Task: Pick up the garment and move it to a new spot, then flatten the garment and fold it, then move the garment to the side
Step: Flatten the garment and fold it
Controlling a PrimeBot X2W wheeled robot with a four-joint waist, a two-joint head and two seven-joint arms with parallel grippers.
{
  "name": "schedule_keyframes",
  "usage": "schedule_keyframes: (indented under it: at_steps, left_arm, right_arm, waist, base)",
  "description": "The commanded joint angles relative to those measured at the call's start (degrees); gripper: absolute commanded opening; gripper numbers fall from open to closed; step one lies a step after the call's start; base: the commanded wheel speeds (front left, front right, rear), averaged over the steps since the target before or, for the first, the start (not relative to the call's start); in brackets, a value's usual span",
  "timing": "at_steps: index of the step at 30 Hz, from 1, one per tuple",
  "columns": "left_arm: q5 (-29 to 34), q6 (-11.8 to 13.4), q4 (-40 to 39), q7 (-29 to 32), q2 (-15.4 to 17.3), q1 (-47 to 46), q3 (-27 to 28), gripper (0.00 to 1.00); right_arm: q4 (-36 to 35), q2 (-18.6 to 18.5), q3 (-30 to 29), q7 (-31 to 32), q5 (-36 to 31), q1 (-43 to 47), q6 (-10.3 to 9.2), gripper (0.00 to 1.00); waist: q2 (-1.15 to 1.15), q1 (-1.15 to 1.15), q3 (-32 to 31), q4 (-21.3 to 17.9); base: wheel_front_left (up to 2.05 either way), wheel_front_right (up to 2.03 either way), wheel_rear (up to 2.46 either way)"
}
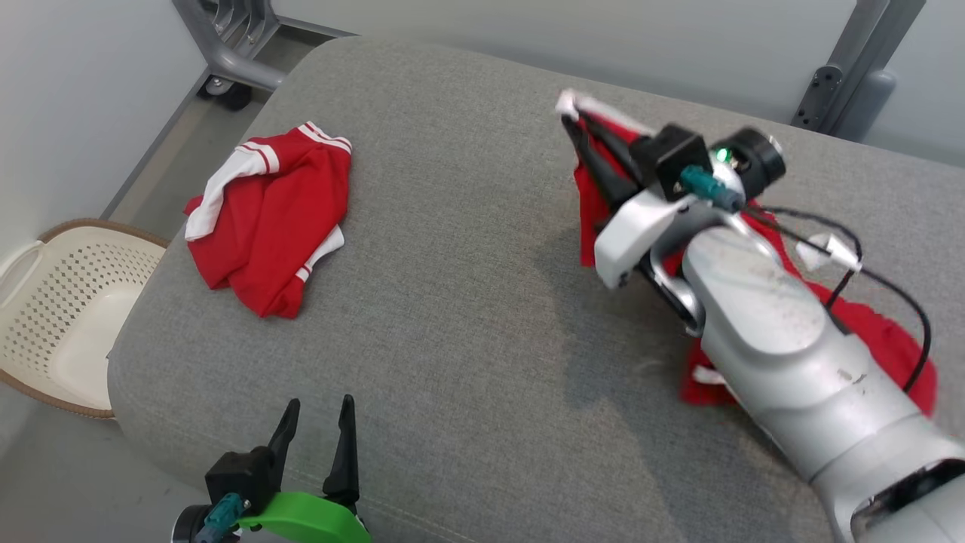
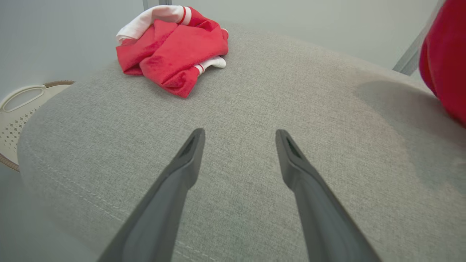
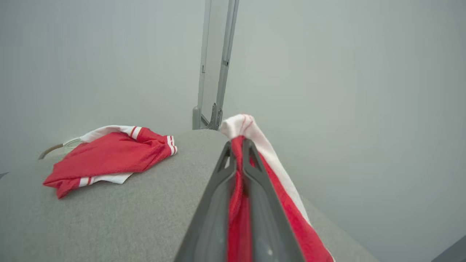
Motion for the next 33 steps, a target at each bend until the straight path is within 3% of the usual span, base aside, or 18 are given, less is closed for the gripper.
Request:
schedule_keyframes:
  at_steps: [1, 8, 13, 16, 24, 30, 31, 32, 33]
  left_arm:
    - [0.13, -0.21, 0.17, -0.03, 0.14, -0.64, -0.30, 1.00]
    - [0.67, -0.26, 0.90, -0.03, 0.14, 1.60, -0.60, 1.00]
    - [0.70, -0.38, 0.90, -0.04, 0.12, 2.03, 0.14, 1.00]
    - [1.08, -0.60, 0.80, -0.03, 0.12, 1.70, 0.44, 1.00]
    - [2.11, -1.46, 0.70, -0.04, 0.13, -0.48, 0.91, 1.00]
    - [2.27, -1.84, 1.17, -0.03, 0.15, -1.48, 0.95, 1.00]
    - [2.21, -1.79, 1.26, -0.03, 0.16, -1.60, 1.05, 1.00]
    - [2.08, -1.71, 1.34, -0.03, 0.16, -1.74, 1.18, 1.00]
    - [1.87, -1.76, 1.36, -0.03, 0.16, -1.91, 1.17, 1.00]
  right_arm:
    - [-1.74, -0.43, -0.79, -0.17, -0.80, -2.13, -0.04, 0.00]
    - [-10.39, -1.03, -1.74, -0.17, -1.79, -7.81, -0.04, 0.00]
    - [-15.74, -3.16, -0.05, -0.16, 0.19, -2.25, -0.04, 0.00]
    - [-17.79, -6.26, 0.99, -0.17, 1.53, 3.94, -0.05, 0.00]
    - [-15.94, -13.79, -1.19, -0.18, 4.40, 19.41, -0.05, 0.00]
    - [-13.13, -14.10, -3.44, -0.19, 3.59, 25.86, -0.05, 0.00]
    - [-12.47, -13.78, -3.92, -0.18, 3.44, 26.62, -0.05, 0.11]
    - [-11.99, -13.15, -5.06, -0.18, 3.52, 27.26, -0.05, 0.98]
    - [-11.66, -12.65, -6.17, -0.18, 3.55, 27.64, -0.05, 1.00]
  waist:
    - [0.00, 0.00, -1.20, 0.77]
    - [0.00, 0.00, -3.18, 0.56]
    - [0.00, 0.00, -3.12, -3.13]
    - [0.00, 0.00, -2.89, -6.50]
    - [0.00, 0.00, -2.07, -14.41]
    - [0.00, 0.00, -2.29, -17.57]
    - [0.00, 0.00, -2.40, -17.87]
    - [0.00, 0.00, -2.48, -18.18]
    - [0.00, 0.00, -2.49, -18.43]
  base:
    - [0.00, 0.00, 0.00]
    - [0.00, 0.00, 0.00]
    - [0.00, 0.00, 0.00]
    - [0.00, 0.00, 0.00]
    - [0.00, 0.00, 0.00]
    - [0.00, 0.00, 0.00]
    - [0.00, 0.00, 0.00]
    - [0.00, 0.00, 0.00]
    - [0.00, 0.00, 0.00]
